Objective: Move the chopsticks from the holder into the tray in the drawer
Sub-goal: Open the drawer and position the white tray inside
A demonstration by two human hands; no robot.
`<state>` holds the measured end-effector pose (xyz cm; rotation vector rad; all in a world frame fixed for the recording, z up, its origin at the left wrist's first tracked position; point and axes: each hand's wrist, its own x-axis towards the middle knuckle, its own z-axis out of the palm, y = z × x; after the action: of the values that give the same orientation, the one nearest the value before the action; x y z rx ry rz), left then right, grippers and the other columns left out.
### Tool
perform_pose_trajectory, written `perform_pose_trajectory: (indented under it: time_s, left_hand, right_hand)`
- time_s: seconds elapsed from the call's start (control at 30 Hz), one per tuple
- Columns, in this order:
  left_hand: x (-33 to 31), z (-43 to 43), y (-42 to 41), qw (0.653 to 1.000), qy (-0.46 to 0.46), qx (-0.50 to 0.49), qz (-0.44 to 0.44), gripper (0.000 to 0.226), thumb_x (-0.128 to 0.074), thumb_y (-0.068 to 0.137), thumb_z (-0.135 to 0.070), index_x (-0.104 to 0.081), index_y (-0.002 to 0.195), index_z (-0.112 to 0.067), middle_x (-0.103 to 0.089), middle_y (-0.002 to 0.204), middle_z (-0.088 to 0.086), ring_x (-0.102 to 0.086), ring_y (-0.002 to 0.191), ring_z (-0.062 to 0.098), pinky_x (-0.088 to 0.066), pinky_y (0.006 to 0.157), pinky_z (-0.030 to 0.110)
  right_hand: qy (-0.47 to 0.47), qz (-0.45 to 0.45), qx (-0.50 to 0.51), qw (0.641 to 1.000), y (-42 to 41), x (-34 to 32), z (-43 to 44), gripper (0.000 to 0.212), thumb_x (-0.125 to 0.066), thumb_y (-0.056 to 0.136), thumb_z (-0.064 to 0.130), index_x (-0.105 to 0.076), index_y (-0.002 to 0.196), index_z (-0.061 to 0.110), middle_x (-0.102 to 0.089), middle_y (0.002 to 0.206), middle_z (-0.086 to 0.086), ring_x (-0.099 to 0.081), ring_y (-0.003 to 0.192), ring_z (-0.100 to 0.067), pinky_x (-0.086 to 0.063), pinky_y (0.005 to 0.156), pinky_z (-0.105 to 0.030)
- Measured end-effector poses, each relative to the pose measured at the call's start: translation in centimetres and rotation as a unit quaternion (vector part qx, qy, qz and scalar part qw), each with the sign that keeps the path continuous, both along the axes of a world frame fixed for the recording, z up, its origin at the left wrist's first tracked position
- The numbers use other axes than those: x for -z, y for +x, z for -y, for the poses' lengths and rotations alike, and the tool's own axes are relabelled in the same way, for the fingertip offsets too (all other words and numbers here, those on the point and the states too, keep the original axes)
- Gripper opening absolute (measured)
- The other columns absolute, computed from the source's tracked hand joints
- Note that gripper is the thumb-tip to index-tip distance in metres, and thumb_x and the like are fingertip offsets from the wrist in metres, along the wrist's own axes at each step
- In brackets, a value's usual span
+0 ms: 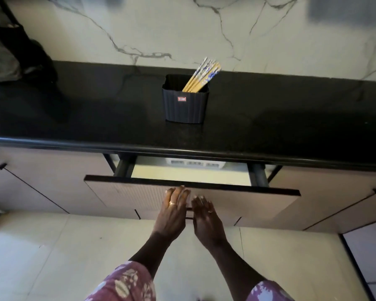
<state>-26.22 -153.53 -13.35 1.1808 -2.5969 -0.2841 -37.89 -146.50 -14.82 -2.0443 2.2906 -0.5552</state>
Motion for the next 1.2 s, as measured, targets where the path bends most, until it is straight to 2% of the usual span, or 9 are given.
perform_pose_trajectory:
  time_s: [0.07,0.13,0.2,0.3,0.4,0.5,0.6,0.7,1.2]
  left_hand:
    - [-2.3,0.1,0.4,0.998,-0.049,-0.027,0.012,0.058,-0.075,0.072,-0.013,-0.057,0.127,-0.005,-0.059,0.129,0.017,-0.056,0.119,0.040,-0.044,0.097,0.051]
    - [-4.3,-0.1,0.6,0.998,-0.025,-0.058,0.024,0.055,-0.053,0.092,-0.029,-0.038,0.142,-0.009,-0.036,0.150,0.013,-0.031,0.140,0.036,-0.021,0.112,0.047]
    - [-4.4,-0.4,0.6,0.994,0.035,-0.075,0.070,0.055,-0.025,0.100,-0.038,-0.019,0.149,-0.014,-0.015,0.159,0.007,-0.007,0.148,0.026,-0.001,0.118,0.041]
    - [-3.8,-2.8,1.2,0.986,0.077,-0.089,0.116,0.053,-0.019,0.100,-0.041,-0.033,0.143,-0.014,-0.039,0.149,0.006,-0.030,0.140,0.021,-0.014,0.118,0.038]
    - [-3.6,-5.4,2.2,0.987,0.047,-0.098,0.119,0.046,-0.020,0.100,-0.041,-0.053,0.121,-0.017,-0.061,0.125,0.002,-0.051,0.119,0.020,-0.029,0.106,0.032]
    - [-3.6,-7.8,3.5,0.985,0.045,-0.101,0.131,0.045,-0.019,0.100,-0.040,-0.056,0.114,-0.017,-0.062,0.119,0.002,-0.053,0.115,0.019,-0.031,0.103,0.031]
    - [-3.6,-10.3,4.9,0.985,0.047,-0.099,0.132,0.045,-0.019,0.101,-0.039,-0.053,0.118,-0.015,-0.059,0.123,0.003,-0.051,0.118,0.020,-0.030,0.106,0.033]
    - [-3.6,-12.8,6.2,0.985,0.054,-0.096,0.133,0.045,-0.019,0.101,-0.039,-0.046,0.127,-0.014,-0.054,0.130,0.004,-0.048,0.123,0.021,-0.029,0.109,0.033]
    - [-4.4,-23.6,12.5,0.979,0.090,-0.081,0.164,0.049,-0.019,0.101,-0.040,-0.031,0.140,-0.013,-0.041,0.145,0.004,-0.035,0.135,0.020,-0.024,0.114,0.034]
  right_hand:
    - [-0.057,-0.052,-0.023,0.997,0.2,-1.5,-1.4,0.042,-0.031,0.097,0.015,-0.065,0.118,0.003,-0.067,0.122,-0.014,-0.063,0.115,-0.028,-0.051,0.095,-0.043]
    - [-0.062,-0.075,0.003,0.995,0.4,-3.6,-1.7,0.042,-0.032,0.097,0.018,-0.061,0.122,0.003,-0.064,0.127,-0.015,-0.059,0.119,-0.029,-0.048,0.099,-0.045]
    - [-0.037,-0.076,0.043,0.996,0.8,-5.2,-1.7,0.041,-0.045,0.090,0.021,-0.062,0.121,0.001,-0.064,0.125,-0.016,-0.061,0.118,-0.029,-0.050,0.096,-0.045]
    - [0.021,-0.083,0.027,0.996,1.6,-6.1,-2.8,0.044,-0.081,0.069,0.023,-0.071,0.106,0.002,-0.073,0.109,-0.012,-0.069,0.104,-0.025,-0.058,0.085,-0.040]
    - [0.025,-0.074,0.011,0.997,2.5,-5.7,-5.0,0.043,-0.088,0.058,0.022,-0.076,0.095,0.004,-0.077,0.097,-0.008,-0.073,0.093,-0.020,-0.060,0.079,-0.034]
    - [0.018,-0.057,0.009,0.998,3.6,-5.3,-7.3,0.038,-0.081,0.069,0.020,-0.073,0.102,0.003,-0.075,0.104,-0.010,-0.071,0.101,-0.021,-0.057,0.088,-0.034]
    - [0.052,-0.014,-0.008,0.999,4.9,-4.7,-9.5,0.040,-0.050,0.094,0.017,-0.052,0.130,0.000,-0.056,0.136,-0.016,-0.049,0.131,-0.026,-0.032,0.114,-0.037]
    - [0.075,-0.001,-0.008,0.997,6.1,-4.5,-11.8,0.045,-0.035,0.100,0.021,-0.037,0.141,0.004,-0.040,0.150,-0.011,-0.032,0.142,-0.020,-0.018,0.120,-0.031]
    - [0.132,-0.017,-0.018,0.991,11.7,-5.1,-22.5,0.046,-0.031,0.102,0.024,-0.031,0.144,0.007,-0.035,0.153,-0.008,-0.028,0.144,-0.018,-0.021,0.118,-0.030]
